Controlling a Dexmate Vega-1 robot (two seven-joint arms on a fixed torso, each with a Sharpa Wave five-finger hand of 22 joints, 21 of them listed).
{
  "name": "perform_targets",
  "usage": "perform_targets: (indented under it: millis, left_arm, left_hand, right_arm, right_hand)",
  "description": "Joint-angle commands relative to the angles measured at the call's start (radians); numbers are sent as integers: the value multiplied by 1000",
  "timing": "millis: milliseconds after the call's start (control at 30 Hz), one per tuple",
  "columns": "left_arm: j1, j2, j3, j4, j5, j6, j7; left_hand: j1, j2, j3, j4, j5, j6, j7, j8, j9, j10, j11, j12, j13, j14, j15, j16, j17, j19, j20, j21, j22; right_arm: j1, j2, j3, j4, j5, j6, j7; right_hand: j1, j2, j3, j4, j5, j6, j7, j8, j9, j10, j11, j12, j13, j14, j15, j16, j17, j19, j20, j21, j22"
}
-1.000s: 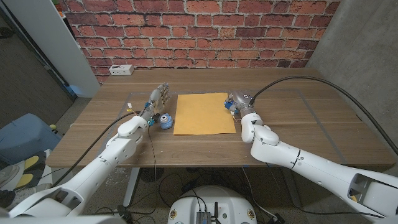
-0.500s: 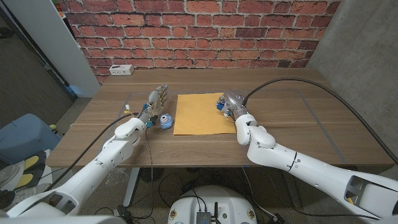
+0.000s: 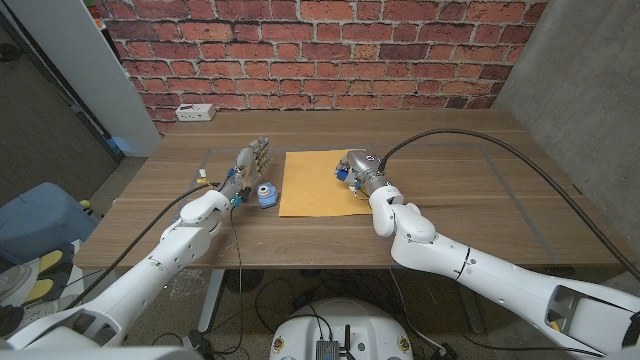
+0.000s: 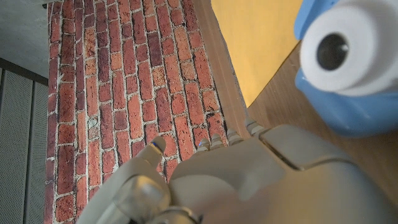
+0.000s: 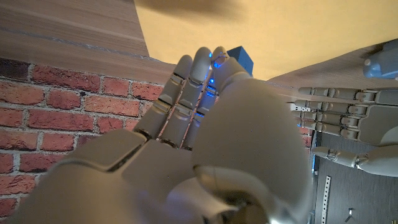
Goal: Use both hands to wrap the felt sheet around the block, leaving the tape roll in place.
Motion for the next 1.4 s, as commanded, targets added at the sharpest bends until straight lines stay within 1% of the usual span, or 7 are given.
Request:
perform_targets:
  millis: [33, 900, 1067, 1100, 1333, 1367, 1400]
  left_arm:
    - [-17, -2, 1, 33, -7, -7, -32]
    - [-13, -4, -8, 54, -17, -19, -43]
    - [-11, -1, -9, 49, -16, -16, -42]
    - [-9, -1, -10, 48, -17, -17, -41]
    - [-6, 2, -10, 41, -16, -18, -43]
    - [-6, 2, -9, 41, -16, -19, -43]
    - [-6, 2, -9, 41, -16, -19, -45]
  left_hand:
    - [7, 43, -3, -2, 4, -134, 0, 0, 4, -177, 1, 0, 1, -179, 9, -3, 3, -13, 9, -2, 4]
    - [7, 44, -4, -2, 4, -135, 1, 0, 4, -177, 3, 0, 1, -178, 9, -2, 3, -12, 9, -6, 5]
    - [7, 44, -5, -2, 4, -135, 1, 0, 4, -177, 0, 0, 1, -178, 9, -2, 3, -11, 9, -7, 5]
    - [7, 44, -5, -2, 4, -135, 1, 0, 4, -177, -1, 1, 1, -178, 8, -2, 3, -11, 8, -7, 5]
    - [8, 33, -9, -7, 2, -135, -6, 0, 4, -183, 3, -1, 1, -181, 7, -4, 3, -15, 6, -11, 5]
    - [9, 32, -10, -7, 2, -135, -6, 0, 4, -182, 3, -1, 1, -181, 7, -4, 3, -15, 6, -11, 5]
    - [9, 31, -10, -8, 2, -135, -6, 0, 3, -182, 3, -1, 1, -181, 7, -4, 3, -15, 6, -11, 5]
  right_arm:
    - [12, 39, -12, 43, -29, 55, 52]
    - [48, 98, -29, 139, -27, 115, 126]
    - [58, 107, -44, 145, -37, 78, 160]
    - [60, 107, -48, 146, -41, 69, 167]
    - [68, 105, -67, 137, -53, 29, 204]
    - [68, 103, -68, 133, -55, 22, 207]
    - [68, 101, -69, 127, -57, 16, 210]
  right_hand:
    - [2, 6, -2, 5, 1, 44, 32, -5, 4, 76, 12, 48, 107, 14, -102, -6, 4, -4, -6, 12, 6]
    - [7, 9, -3, 5, 1, 34, 27, -18, 5, 57, 6, 30, 98, 12, -103, -33, 7, -21, -3, 41, 4]
    - [23, 6, 8, -2, 1, -35, -2, -56, 4, -3, -10, -14, 70, -25, -106, -89, 3, -54, 2, 62, 1]
    - [25, 6, 9, -2, 1, -43, -1, -61, 3, -13, -3, -20, 67, -28, -107, -96, 3, -60, 2, 64, 0]
    - [45, -9, 16, -11, -1, -102, -21, -86, 1, -77, -20, -61, 50, -52, -108, -145, -4, -92, 5, 82, -7]
    - [52, -15, 18, -13, -1, -134, -27, -96, -1, -90, -33, -72, 45, -58, -109, -158, -7, -99, 7, 88, -9]
    - [57, -18, 20, -14, 0, -155, -32, -99, -2, -106, -31, -82, 42, -62, -109, -169, -9, -107, 9, 92, -10]
